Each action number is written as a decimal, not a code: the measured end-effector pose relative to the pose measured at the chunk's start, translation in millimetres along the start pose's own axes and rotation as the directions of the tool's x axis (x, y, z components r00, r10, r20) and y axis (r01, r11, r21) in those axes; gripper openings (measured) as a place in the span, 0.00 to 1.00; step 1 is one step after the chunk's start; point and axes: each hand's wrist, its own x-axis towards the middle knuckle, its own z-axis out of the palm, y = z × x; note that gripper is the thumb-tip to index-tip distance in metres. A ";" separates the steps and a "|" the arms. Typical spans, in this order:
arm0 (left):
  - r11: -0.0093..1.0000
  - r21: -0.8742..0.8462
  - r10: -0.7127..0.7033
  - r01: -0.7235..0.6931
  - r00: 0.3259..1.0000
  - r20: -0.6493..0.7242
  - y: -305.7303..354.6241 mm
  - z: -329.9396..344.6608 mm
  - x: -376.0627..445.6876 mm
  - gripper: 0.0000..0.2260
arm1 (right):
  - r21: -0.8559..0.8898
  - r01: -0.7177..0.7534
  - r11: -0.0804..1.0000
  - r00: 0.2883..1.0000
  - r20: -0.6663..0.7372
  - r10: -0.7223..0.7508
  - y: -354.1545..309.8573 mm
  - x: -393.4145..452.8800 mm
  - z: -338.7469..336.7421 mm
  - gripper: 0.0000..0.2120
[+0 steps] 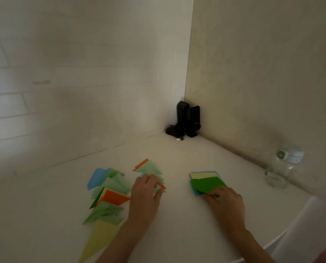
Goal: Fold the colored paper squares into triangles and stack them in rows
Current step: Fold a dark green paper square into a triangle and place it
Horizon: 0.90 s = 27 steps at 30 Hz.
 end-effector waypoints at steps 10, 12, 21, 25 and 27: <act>0.984 -0.112 0.152 -0.141 0.983 0.099 24.2 -10.4 -39.1 0.20 | 0.035 0.256 0.966 0.954 -0.169 -0.247 -49.8 -24.0 -26.7 0.06; 0.977 -0.097 0.200 -0.188 0.970 0.140 23.5 -10.6 -45.2 0.21 | 0.022 0.295 0.955 0.953 -0.082 -0.292 -57.1 -35.6 -19.3 0.05; 0.960 -0.131 0.274 -0.248 0.928 0.251 3.4 -5.2 -57.9 0.07 | 0.164 0.205 0.965 0.966 0.122 -0.226 -55.5 -58.4 7.3 0.09; 0.975 -0.155 0.195 -0.158 0.944 0.266 3.9 -1.8 -54.8 0.08 | 0.255 0.155 0.955 0.948 0.233 -0.216 -51.4 -52.0 6.4 0.13; 0.980 -0.175 0.140 -0.096 0.955 0.261 5.5 -0.3 -53.1 0.09 | 0.288 0.129 0.949 0.916 0.331 -0.225 -50.6 -44.8 1.8 0.18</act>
